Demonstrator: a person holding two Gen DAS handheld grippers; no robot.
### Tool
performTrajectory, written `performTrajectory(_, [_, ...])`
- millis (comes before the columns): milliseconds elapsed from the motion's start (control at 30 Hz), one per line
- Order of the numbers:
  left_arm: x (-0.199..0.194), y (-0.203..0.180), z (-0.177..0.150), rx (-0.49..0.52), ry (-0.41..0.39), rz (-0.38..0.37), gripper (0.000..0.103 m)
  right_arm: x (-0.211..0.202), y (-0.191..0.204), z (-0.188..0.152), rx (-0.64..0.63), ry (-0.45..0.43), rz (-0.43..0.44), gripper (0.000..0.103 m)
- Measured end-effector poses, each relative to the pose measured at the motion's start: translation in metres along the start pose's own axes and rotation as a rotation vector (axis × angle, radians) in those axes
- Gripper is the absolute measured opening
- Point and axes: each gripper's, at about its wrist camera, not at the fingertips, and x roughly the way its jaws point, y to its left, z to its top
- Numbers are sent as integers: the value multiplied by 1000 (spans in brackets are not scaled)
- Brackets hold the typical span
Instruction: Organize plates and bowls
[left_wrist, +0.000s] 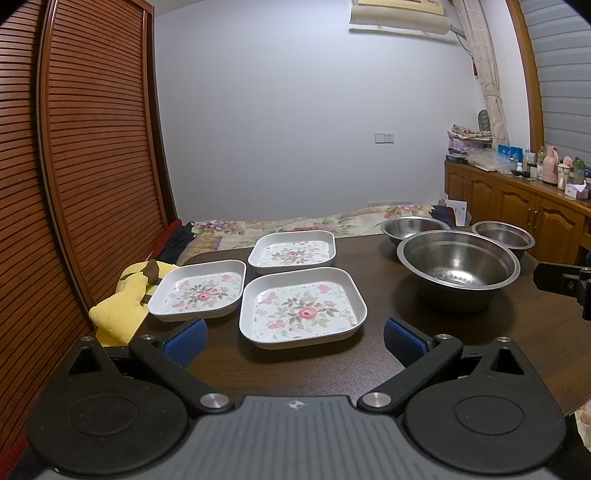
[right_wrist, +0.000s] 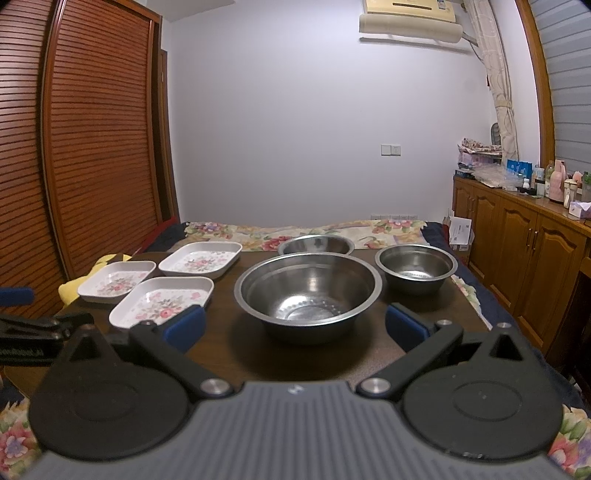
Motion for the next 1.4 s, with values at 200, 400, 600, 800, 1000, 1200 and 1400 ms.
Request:
performTrajectory(200, [0, 0, 0, 0, 1, 0, 103, -2, 1, 0, -1, -9, 3, 103])
performTrajectory(400, [-2, 0, 3, 2, 5, -11, 103, -1, 0, -1, 1, -5, 5, 103])
performTrajectory(600, [5, 1, -1, 3, 28, -24, 103, 0, 0, -2, 0, 3, 4, 103])
performTrajectory(800, [19, 7, -8, -3, 67, -37, 103, 4, 0, -7, -2, 12, 8, 103])
performTrajectory(1000, [32, 17, -13, -11, 104, -37, 103, 9, 1, -10, 2, 24, 22, 103])
performTrajectory(1200, [40, 30, -16, -24, 125, -28, 103, 17, 3, -13, -7, 36, 34, 103])
performTrajectory(1400, [49, 42, -16, 9, 144, 15, 103, 26, 12, -13, -29, 44, 50, 103])
